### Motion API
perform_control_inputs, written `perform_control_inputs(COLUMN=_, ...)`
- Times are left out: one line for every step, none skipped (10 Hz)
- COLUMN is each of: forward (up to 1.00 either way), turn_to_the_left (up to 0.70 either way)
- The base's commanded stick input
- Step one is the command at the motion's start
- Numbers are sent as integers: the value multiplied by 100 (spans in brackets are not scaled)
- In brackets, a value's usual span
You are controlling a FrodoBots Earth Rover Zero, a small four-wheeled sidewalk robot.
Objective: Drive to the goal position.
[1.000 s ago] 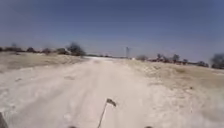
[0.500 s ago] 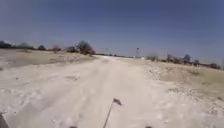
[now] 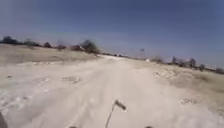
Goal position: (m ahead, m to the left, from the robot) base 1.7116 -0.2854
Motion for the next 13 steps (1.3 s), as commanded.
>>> perform_control_inputs(forward=70, turn_to_the_left=0)
perform_control_inputs(forward=70, turn_to_the_left=0)
perform_control_inputs(forward=70, turn_to_the_left=0)
perform_control_inputs(forward=70, turn_to_the_left=0)
perform_control_inputs(forward=70, turn_to_the_left=0)
perform_control_inputs(forward=70, turn_to_the_left=0)
perform_control_inputs(forward=70, turn_to_the_left=0)
perform_control_inputs(forward=70, turn_to_the_left=0)
perform_control_inputs(forward=70, turn_to_the_left=0)
perform_control_inputs(forward=70, turn_to_the_left=0)
perform_control_inputs(forward=70, turn_to_the_left=0)
perform_control_inputs(forward=70, turn_to_the_left=0)
perform_control_inputs(forward=70, turn_to_the_left=0)
